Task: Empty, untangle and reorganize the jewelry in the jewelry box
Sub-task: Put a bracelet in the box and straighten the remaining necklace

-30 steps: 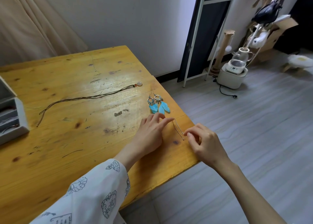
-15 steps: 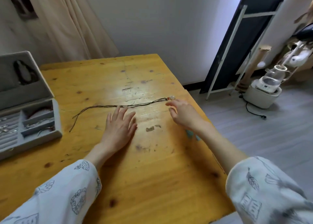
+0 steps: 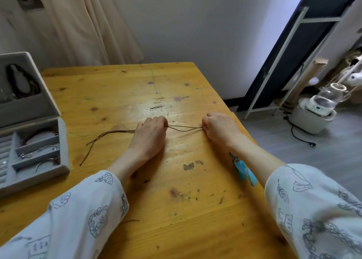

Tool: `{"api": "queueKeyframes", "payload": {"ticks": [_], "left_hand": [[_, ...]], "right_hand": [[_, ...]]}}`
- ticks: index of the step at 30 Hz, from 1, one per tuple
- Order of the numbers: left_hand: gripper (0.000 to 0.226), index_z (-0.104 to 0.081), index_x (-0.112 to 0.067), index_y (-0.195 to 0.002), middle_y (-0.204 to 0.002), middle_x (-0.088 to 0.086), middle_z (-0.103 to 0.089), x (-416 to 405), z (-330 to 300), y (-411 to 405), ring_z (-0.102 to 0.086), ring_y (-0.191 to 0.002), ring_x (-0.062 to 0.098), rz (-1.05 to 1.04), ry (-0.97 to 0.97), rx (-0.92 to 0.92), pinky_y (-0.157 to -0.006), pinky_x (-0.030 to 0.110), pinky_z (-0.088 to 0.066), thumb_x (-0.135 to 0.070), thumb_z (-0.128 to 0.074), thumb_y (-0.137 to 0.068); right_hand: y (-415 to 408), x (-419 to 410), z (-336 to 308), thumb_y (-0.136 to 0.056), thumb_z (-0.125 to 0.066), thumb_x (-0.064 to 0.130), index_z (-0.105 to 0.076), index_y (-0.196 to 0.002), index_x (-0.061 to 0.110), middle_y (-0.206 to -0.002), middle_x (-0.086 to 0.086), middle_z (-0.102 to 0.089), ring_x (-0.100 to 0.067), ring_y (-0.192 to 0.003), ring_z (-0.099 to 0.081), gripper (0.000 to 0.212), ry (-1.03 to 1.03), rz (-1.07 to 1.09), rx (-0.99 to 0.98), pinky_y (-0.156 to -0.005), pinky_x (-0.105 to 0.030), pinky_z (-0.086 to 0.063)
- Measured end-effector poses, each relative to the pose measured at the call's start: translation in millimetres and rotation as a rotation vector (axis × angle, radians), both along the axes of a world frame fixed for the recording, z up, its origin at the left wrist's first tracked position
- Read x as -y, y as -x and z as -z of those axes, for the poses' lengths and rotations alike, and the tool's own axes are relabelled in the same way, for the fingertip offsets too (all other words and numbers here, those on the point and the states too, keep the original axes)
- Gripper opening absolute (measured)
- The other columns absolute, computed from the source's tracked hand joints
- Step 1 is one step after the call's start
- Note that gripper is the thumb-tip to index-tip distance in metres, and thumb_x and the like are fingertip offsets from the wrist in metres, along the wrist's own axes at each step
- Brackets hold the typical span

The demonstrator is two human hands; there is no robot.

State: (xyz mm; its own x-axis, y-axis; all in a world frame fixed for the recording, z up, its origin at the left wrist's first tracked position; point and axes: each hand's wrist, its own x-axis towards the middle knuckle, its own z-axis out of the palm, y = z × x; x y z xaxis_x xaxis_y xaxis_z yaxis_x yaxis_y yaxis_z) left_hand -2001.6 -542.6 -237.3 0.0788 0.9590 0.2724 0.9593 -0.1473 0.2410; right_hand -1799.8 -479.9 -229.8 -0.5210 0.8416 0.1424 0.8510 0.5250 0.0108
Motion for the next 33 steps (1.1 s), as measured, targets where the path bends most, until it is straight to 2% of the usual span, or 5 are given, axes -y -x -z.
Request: {"api": "queueKeyframes", "payload": {"ticks": [5,10,20,24,33], "left_hand": [[0.013,-0.047,-0.009,-0.103,-0.064,0.007,-0.055,-24.9,-28.5,-10.5,-0.046,-0.053,0.022,0.050,-0.028,0.404,-0.054,0.035,-0.034,-0.018,-0.040,-0.096],[0.020,-0.055,-0.011,-0.107,-0.081,0.003,-0.059,-38.9,-39.4,-14.6,-0.054,-0.075,0.021,-0.033,-0.001,0.458,-0.065,0.030,-0.039,-0.024,-0.045,-0.095],[0.029,-0.052,-0.015,-0.085,-0.064,-0.001,-0.042,-9.2,-67.7,-24.6,-0.033,-0.046,0.008,0.185,0.758,0.626,-0.039,0.016,-0.030,-0.034,-0.034,-0.098],[0.027,-0.055,-0.011,-0.088,-0.062,-0.002,-0.042,-3.7,-74.9,-33.4,-0.036,-0.046,0.007,0.219,0.747,0.839,-0.043,0.018,-0.035,-0.029,-0.037,-0.098],[0.030,-0.055,-0.019,-0.120,-0.118,0.001,-0.052,-3.4,1.5,-62.5,-0.045,-0.108,0.018,0.185,0.218,0.082,-0.088,0.030,-0.039,-0.027,-0.040,-0.095]], "right_hand": [[-1.7,3.3,-18.3,-0.090,-0.049,0.013,-0.057,-0.093,0.005,-0.089,-0.008,-0.061,-0.018,-0.080,-0.057,0.012,0.445,0.219,-0.506,-0.072,-0.031,-0.046],[-23.2,10.1,-60.1,-0.090,-0.051,0.007,-0.052,-0.077,0.007,-0.063,-0.005,-0.059,-0.017,-0.058,-0.062,0.013,1.193,0.248,-1.293,-0.055,-0.024,-0.054],[-58.7,-11.3,-86.4,-0.093,-0.047,0.006,-0.056,-0.093,-0.003,-0.087,-0.011,-0.066,-0.021,-0.079,-0.065,0.012,1.123,0.511,-2.197,-0.053,-0.021,-0.056],[-56.0,-20.8,-66.3,-0.096,-0.039,0.004,-0.046,-0.118,-0.004,-0.109,-0.017,-0.062,-0.027,-0.091,-0.063,0.024,1.044,0.648,-2.032,-0.057,-0.026,-0.058],[-38.0,-41.0,-28.4,-0.090,-0.052,0.004,-0.053,-0.105,-0.003,-0.091,-0.014,-0.061,-0.025,-0.072,-0.065,0.017,0.951,0.803,-1.339,-0.055,-0.030,-0.058]]}}
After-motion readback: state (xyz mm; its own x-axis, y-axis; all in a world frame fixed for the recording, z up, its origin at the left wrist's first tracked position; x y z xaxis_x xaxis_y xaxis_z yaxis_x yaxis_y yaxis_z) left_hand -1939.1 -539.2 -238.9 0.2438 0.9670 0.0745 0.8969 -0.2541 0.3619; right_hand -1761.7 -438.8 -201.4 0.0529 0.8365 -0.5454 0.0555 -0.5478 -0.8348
